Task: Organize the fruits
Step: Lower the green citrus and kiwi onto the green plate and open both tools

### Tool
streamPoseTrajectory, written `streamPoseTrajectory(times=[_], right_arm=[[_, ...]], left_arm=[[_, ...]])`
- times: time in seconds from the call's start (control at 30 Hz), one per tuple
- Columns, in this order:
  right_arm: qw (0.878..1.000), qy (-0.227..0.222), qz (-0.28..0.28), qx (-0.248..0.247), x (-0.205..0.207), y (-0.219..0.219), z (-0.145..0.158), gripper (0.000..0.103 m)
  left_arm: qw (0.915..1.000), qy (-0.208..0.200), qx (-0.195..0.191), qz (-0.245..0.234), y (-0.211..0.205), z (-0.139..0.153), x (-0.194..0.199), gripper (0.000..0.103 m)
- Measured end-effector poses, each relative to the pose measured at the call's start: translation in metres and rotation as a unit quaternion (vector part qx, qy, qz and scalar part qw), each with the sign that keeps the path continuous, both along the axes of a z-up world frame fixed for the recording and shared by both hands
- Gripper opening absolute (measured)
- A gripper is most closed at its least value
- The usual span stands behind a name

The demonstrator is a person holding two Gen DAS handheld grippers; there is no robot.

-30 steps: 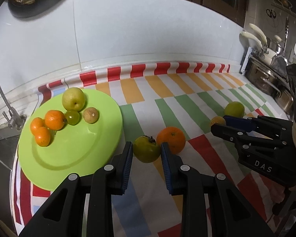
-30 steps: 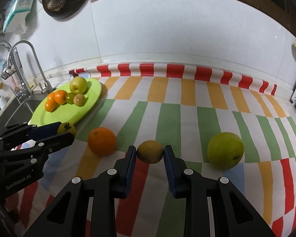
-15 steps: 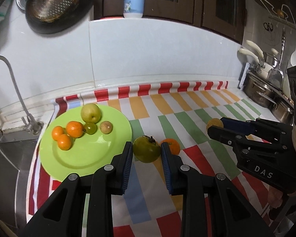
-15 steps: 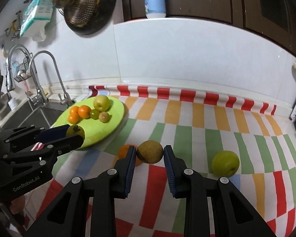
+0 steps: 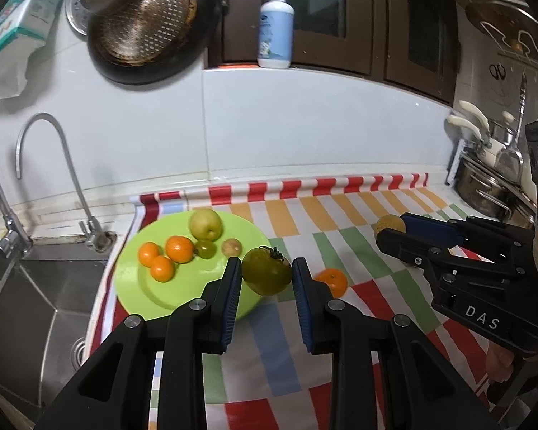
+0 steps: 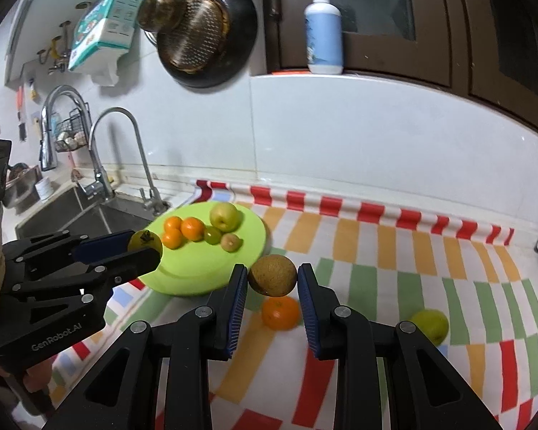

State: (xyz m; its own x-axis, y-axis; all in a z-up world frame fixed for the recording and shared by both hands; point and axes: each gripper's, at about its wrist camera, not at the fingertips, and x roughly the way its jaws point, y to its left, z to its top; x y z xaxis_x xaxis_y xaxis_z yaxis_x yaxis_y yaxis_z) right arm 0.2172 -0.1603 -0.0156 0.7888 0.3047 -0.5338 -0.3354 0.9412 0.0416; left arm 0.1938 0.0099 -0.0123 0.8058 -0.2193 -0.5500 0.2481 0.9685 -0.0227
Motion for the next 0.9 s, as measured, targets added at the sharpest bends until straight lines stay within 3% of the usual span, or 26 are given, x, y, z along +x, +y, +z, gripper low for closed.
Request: streamPoseTrajectory(times=[0.47,0.9], right_arm=[[0.999,-0.021,0.049,0.006,0.022,0.041,0.008,0.03],[0.996,0.0,0.091,0.002,0.059,0.085,-0.006,0.03]], left_arm=[[0.9982,-0.013,0.007,0.058,0.035,0.005,0.009,0.029],[0.9954,0.008,0.007,0.096,0.066,-0.013,0.037,0.029]])
